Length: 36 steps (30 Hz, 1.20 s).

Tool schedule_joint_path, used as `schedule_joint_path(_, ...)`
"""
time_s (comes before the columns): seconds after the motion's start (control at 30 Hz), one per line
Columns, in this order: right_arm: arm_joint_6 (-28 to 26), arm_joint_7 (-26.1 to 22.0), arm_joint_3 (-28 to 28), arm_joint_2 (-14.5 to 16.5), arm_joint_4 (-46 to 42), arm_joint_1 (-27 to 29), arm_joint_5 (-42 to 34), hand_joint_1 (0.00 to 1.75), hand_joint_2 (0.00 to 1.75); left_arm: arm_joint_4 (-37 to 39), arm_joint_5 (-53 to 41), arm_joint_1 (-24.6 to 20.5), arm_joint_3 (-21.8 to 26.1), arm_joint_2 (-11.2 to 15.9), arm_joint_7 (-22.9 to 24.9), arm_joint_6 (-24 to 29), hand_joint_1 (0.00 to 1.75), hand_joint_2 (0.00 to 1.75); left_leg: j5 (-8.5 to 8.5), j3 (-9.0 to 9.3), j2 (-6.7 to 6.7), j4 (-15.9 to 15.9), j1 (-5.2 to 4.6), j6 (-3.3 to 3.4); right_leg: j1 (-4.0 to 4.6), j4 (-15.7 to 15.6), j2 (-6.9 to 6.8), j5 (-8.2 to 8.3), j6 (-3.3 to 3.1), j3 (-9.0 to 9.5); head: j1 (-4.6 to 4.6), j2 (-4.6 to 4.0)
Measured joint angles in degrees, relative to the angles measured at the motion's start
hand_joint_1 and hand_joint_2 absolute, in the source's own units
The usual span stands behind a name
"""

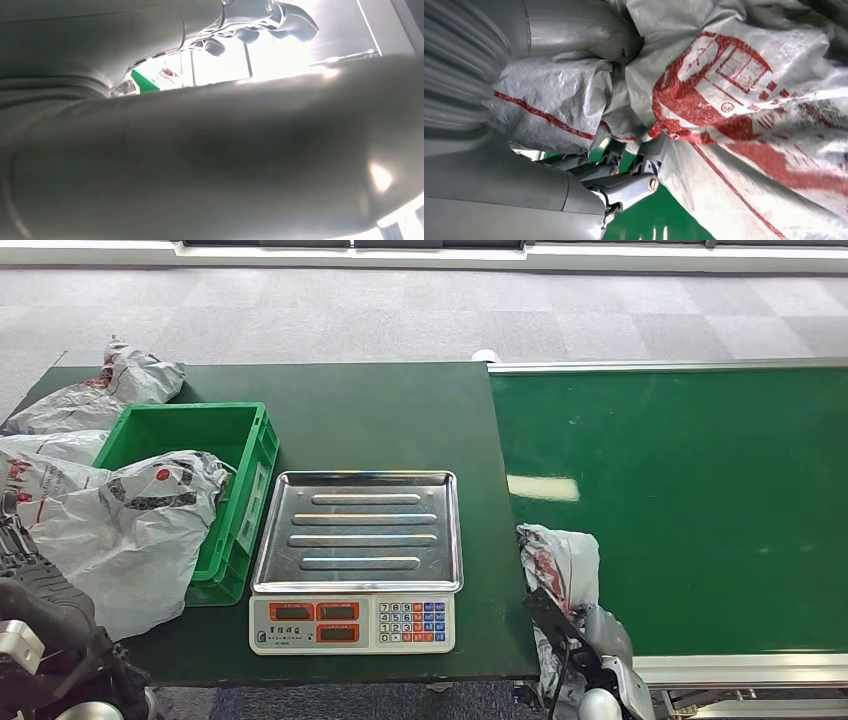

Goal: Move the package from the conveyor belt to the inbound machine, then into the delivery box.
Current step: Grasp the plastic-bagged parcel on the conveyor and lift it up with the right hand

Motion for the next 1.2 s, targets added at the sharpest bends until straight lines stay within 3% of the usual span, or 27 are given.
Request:
schedule_joint_path(0.57, -2.2, 0.0, -1.5, 0.3, -8.2, 3.9, 1.1, 1.75, 1.75, -1.8, 0.2, 1.1, 0.8, -0.9, -0.6, -0.1, 0.00, 0.00, 0.00, -0.29, -0.04, 0.0, 0.00, 0.00, -0.01, 0.0, -0.06, 0.00, -0.01, -0.21, 0.02, 0.00)
schedule_joint_path(0.93, -5.4, 1.5, -4.8, -1.2, -27.7, 6.3, 8.8, 1.75, 1.75, -2.6, 0.0, 2.1, 1.1, -1.7, -1.3, -0.7, 0.00, 0.00, 0.01, -0.37, -0.01, 0.0, -0.04, 0.01, -0.05, 0.0, -0.02, 0.01, 0.01, -0.30, 0.01, 0.00)
schedule_joint_path(1.03, -7.5, 2.0, -4.9, -2.8, -30.3, 5.5, 11.6, 1.75, 1.75, -2.6, 0.0, 2.2, 1.1, -1.8, -1.9, -0.7, 0.00, 0.00, 0.01, -0.40, -0.01, 0.0, -0.04, 0.01, -0.06, 0.0, -0.03, 0.04, 0.01, -0.30, 0.01, 0.00)
schedule_joint_path(1.2, -8.1, 1.9, -4.4, -8.8, -33.9, 0.2, 16.1, 1.75, 1.75, -2.5, 0.9, 2.2, 1.0, -1.8, -3.1, -0.6, 0.00, 0.00, 0.06, -0.47, 0.04, 0.0, -0.07, 0.06, -0.09, 0.0, 0.03, 0.13, 0.06, -0.31, 0.02, 0.00)
